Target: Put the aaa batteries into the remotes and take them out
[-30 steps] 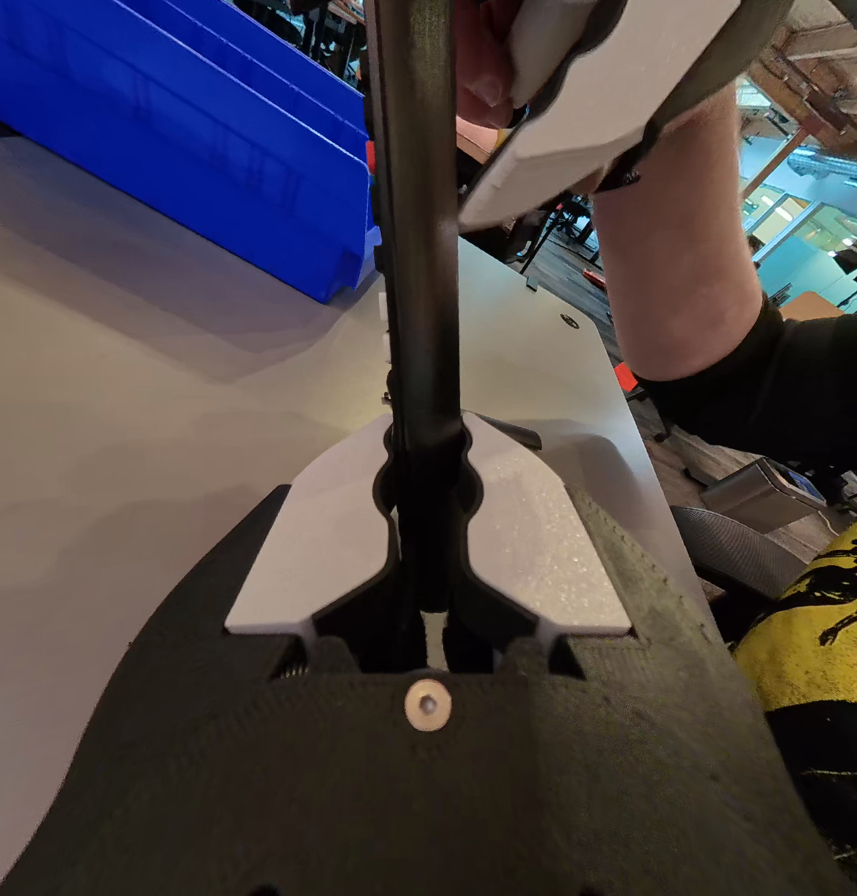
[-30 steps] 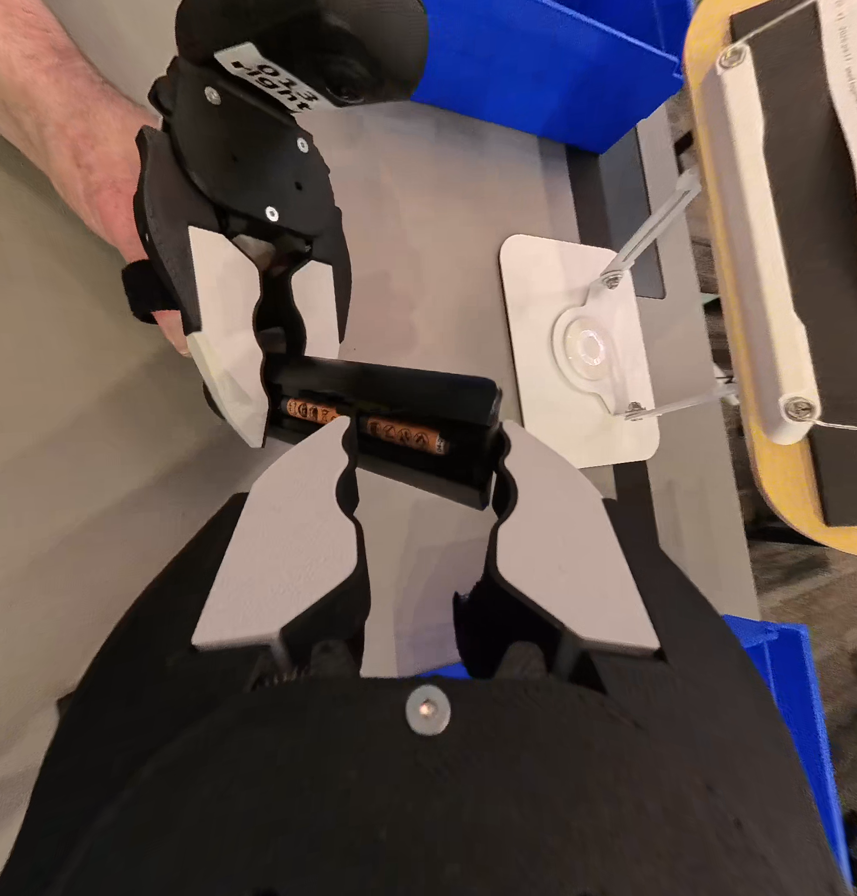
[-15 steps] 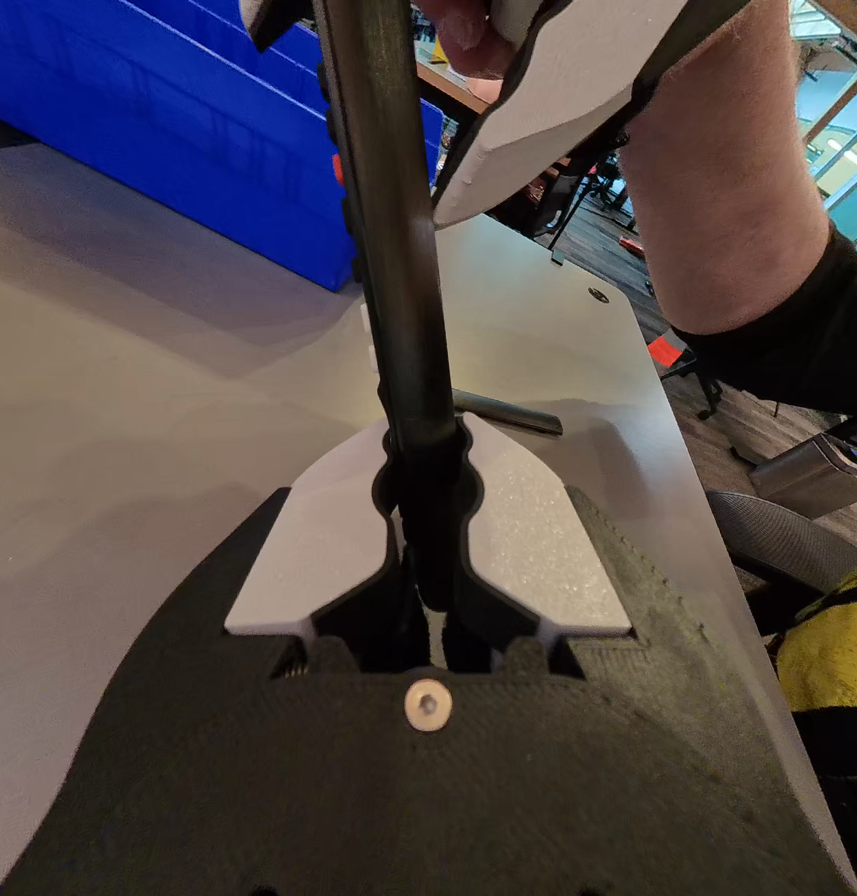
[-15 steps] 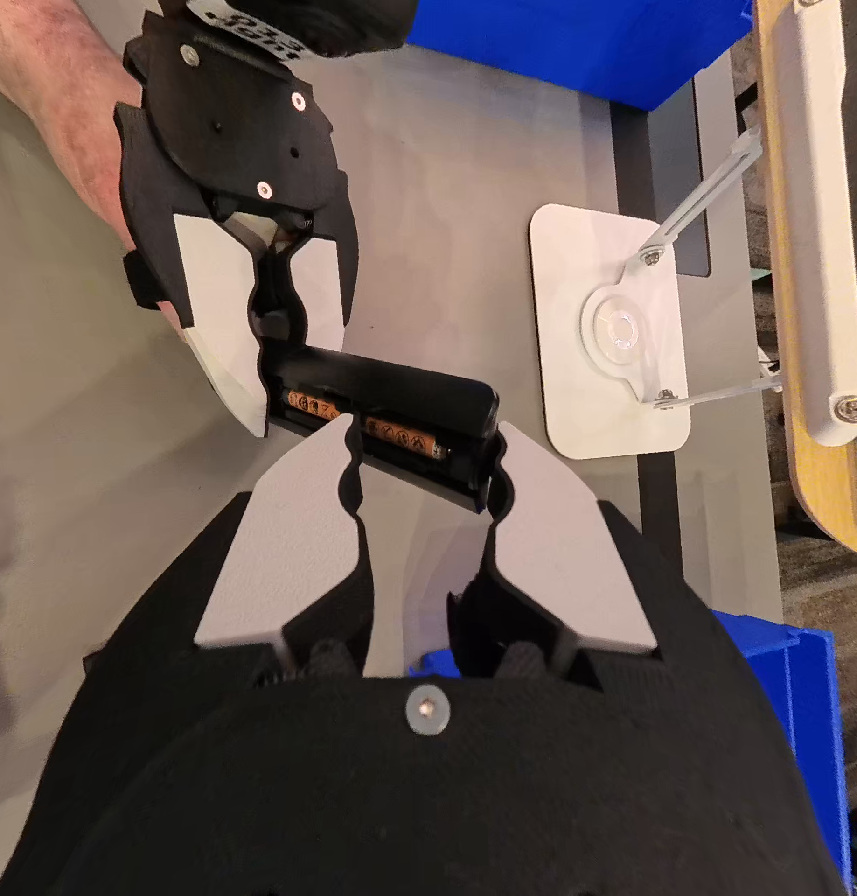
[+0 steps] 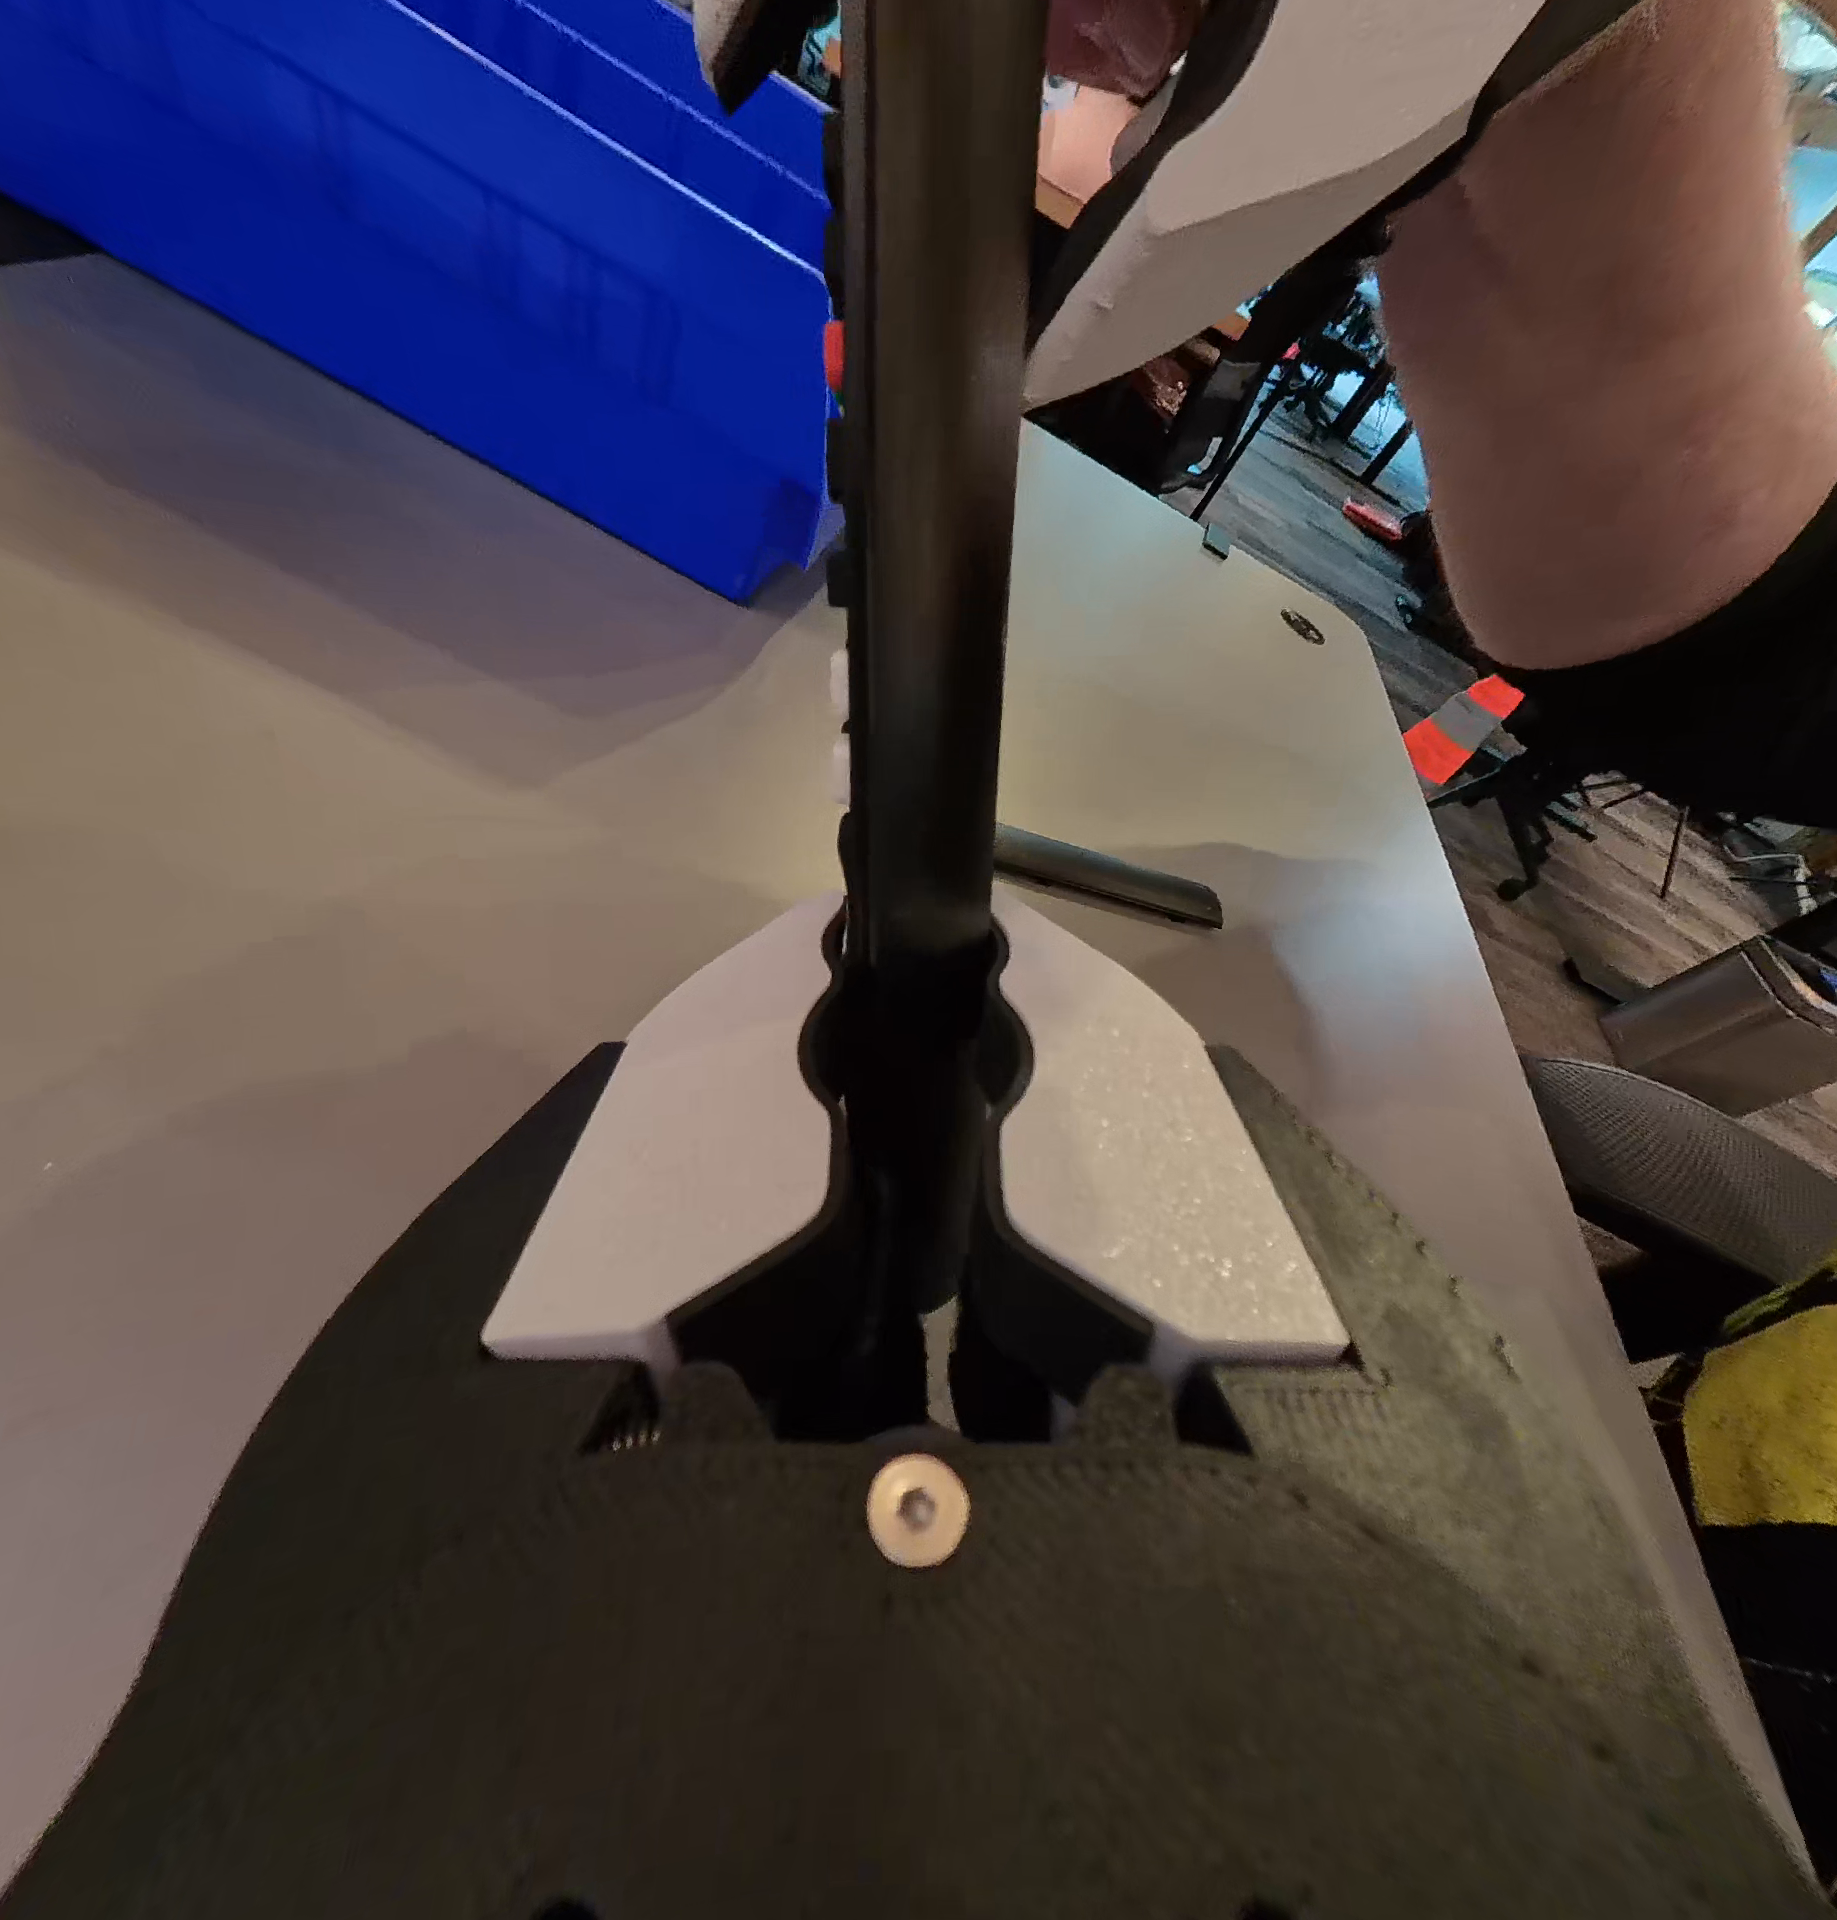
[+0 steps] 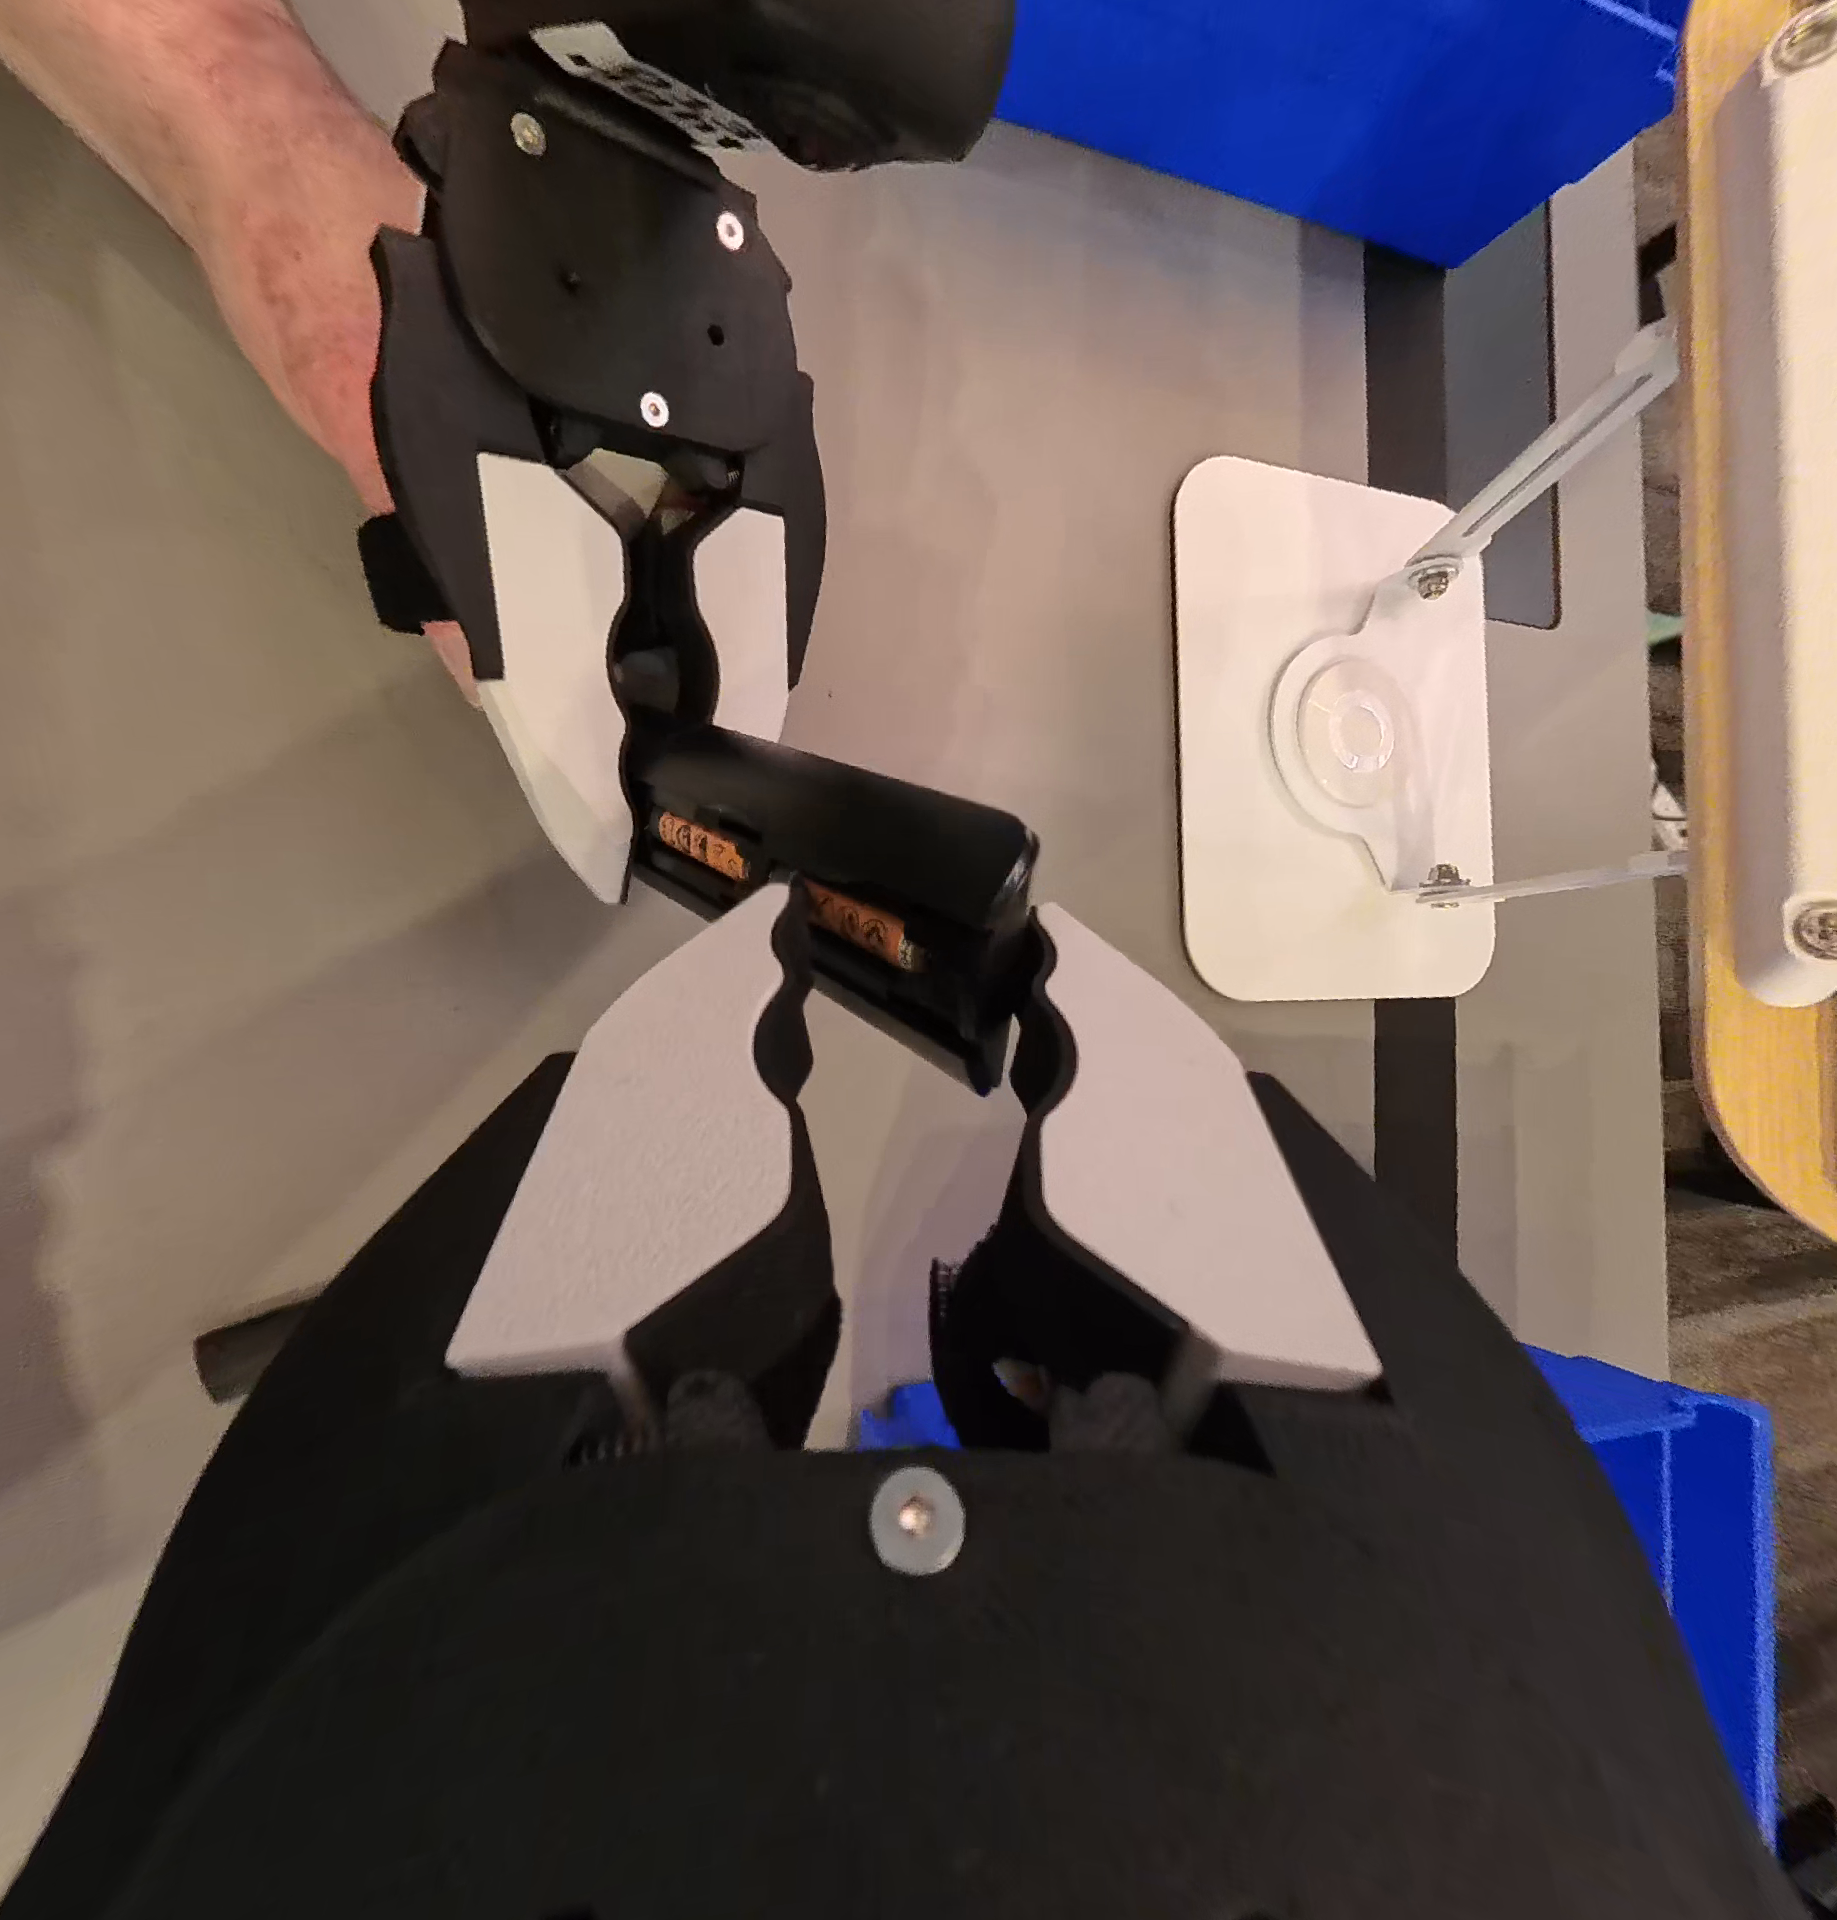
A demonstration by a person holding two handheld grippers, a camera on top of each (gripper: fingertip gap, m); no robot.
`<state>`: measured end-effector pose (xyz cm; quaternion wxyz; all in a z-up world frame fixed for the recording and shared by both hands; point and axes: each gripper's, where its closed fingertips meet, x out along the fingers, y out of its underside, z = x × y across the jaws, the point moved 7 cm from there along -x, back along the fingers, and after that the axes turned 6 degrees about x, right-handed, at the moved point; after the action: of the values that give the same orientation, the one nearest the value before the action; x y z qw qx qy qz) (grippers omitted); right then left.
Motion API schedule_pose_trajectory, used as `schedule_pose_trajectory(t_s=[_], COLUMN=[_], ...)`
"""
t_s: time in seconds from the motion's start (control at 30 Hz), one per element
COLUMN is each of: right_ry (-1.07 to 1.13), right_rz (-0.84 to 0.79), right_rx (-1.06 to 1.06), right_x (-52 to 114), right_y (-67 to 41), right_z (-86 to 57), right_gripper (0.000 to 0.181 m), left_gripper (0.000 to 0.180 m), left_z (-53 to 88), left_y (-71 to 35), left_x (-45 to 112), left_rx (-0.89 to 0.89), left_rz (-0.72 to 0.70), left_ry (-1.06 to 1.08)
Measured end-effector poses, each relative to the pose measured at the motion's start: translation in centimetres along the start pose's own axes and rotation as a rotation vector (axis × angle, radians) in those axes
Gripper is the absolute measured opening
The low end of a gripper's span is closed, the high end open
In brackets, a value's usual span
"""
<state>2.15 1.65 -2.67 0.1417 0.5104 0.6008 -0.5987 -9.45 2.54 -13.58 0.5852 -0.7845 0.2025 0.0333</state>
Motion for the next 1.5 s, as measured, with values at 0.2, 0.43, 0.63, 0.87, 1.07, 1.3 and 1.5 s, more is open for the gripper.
schedule_pose_trajectory(t_s=[0.2,0.43,0.63,0.87,1.07,1.3,1.5], right_ry=[-0.132,-0.264,-0.267,-0.244,-0.280,-0.384,-0.388], right_rz=[-0.023,0.070,0.151,0.131,0.048,-0.030,-0.019], right_rx=[0.071,0.078,0.020,-0.029,0.007,0.067,0.094], right_x=[-0.5,-0.4,0.1,-0.5,-1.5,-2.1,-2.0], right_y=[0.1,-0.9,-1.4,-1.6,-1.2,-0.6,-0.6], right_z=[-0.2,0.6,1.6,2.3,2.4,2.1,2.0], right_gripper=[0.030,0.026,0.025,0.020,0.018,0.017,0.019], left_gripper=[0.020,0.020,0.019,0.020,0.020,0.021,0.021], left_z=[-0.4,-1.0,-1.1,-1.1,-1.8,-2.5,-2.4], left_y=[0.0,-0.1,-0.1,-0.6,-1.2,-1.6,-1.6], left_x=[0.3,0.4,0.4,0.0,-0.2,-0.2,-0.1], left_rx=[0.046,0.111,0.222,0.327,0.432,0.498,0.386], left_rz=[0.022,0.014,0.061,0.089,0.109,0.111,0.115], left_ry=[0.029,0.038,-0.028,-0.072,-0.070,-0.041,0.030])
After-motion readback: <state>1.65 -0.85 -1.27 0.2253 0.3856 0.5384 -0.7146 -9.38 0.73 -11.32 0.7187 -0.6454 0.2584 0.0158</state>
